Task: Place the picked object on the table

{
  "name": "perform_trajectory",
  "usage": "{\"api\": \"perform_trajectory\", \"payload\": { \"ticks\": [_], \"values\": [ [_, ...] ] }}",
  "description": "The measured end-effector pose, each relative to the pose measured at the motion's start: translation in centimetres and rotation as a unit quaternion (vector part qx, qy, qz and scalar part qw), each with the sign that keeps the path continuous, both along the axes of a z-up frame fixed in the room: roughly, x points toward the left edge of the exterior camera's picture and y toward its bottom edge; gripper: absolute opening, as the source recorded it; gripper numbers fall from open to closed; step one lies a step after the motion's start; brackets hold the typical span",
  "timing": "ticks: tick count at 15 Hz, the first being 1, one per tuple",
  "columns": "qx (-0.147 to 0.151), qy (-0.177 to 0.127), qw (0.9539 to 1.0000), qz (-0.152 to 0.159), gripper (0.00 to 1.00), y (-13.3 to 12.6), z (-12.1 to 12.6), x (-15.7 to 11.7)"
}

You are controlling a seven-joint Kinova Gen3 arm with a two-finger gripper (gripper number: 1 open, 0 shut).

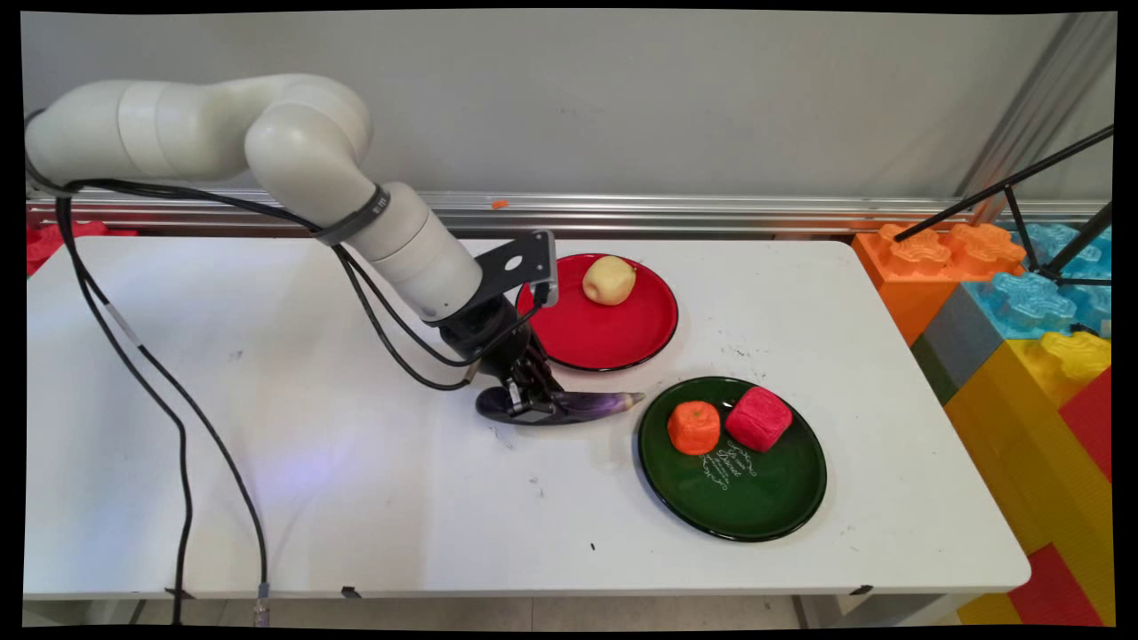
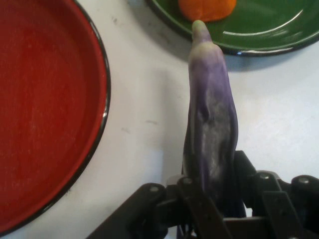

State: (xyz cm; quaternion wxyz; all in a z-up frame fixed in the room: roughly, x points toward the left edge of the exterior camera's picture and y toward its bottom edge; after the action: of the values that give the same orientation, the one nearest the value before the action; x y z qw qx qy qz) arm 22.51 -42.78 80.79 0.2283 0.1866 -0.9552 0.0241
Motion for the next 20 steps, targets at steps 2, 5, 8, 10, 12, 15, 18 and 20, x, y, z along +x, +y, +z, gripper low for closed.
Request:
{"api": "perform_trajectory", "payload": {
  "ticks": [2, 5, 8, 10, 12, 15, 18, 20],
  "values": [
    [-0.001, -0.006, 1.0000, 0.001, 0.00, -0.4, -0.7, 0.4],
    [-0.003, -0.012, 0.9999, 0.003, 0.00, -0.8, -1.4, 0.9],
    [-0.004, -0.017, 0.9998, 0.004, 0.00, -1.2, -2.1, 1.3],
    [-0.005, -0.018, 0.9998, 0.005, 0.00, -1.4, -2.3, 1.4],
    [-0.004, -0.020, 0.9998, 0.005, 0.00, -1.5, -2.6, 1.6],
    [-0.003, -0.021, 0.9998, 0.006, 0.00, -1.6, -2.9, 1.7],
    [-0.002, -0.021, 0.9998, 0.007, 0.00, -1.6, -3.1, 1.7],
    [-0.001, -0.020, 0.9998, 0.007, 0.00, -1.6, -3.2, 1.8]
  ]
}}
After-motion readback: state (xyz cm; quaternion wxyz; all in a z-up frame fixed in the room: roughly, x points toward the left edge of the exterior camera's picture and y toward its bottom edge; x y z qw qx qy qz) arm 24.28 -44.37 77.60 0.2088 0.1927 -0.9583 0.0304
